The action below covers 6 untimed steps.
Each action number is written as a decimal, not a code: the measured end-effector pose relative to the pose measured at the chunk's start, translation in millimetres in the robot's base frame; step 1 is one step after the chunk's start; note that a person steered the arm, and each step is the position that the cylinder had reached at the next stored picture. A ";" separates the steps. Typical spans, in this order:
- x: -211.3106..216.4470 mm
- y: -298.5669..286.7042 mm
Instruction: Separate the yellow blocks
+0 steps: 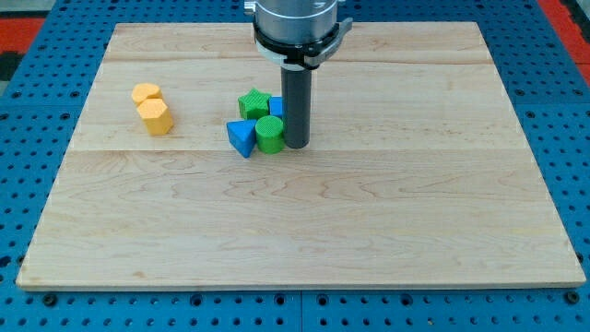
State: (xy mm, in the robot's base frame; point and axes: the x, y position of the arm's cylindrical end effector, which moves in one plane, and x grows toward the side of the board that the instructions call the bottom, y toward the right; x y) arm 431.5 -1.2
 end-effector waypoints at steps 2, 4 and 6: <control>93.5 -71.9; 76.3 -171.4; 32.1 -171.9</control>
State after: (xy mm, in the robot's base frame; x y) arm 463.6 -173.2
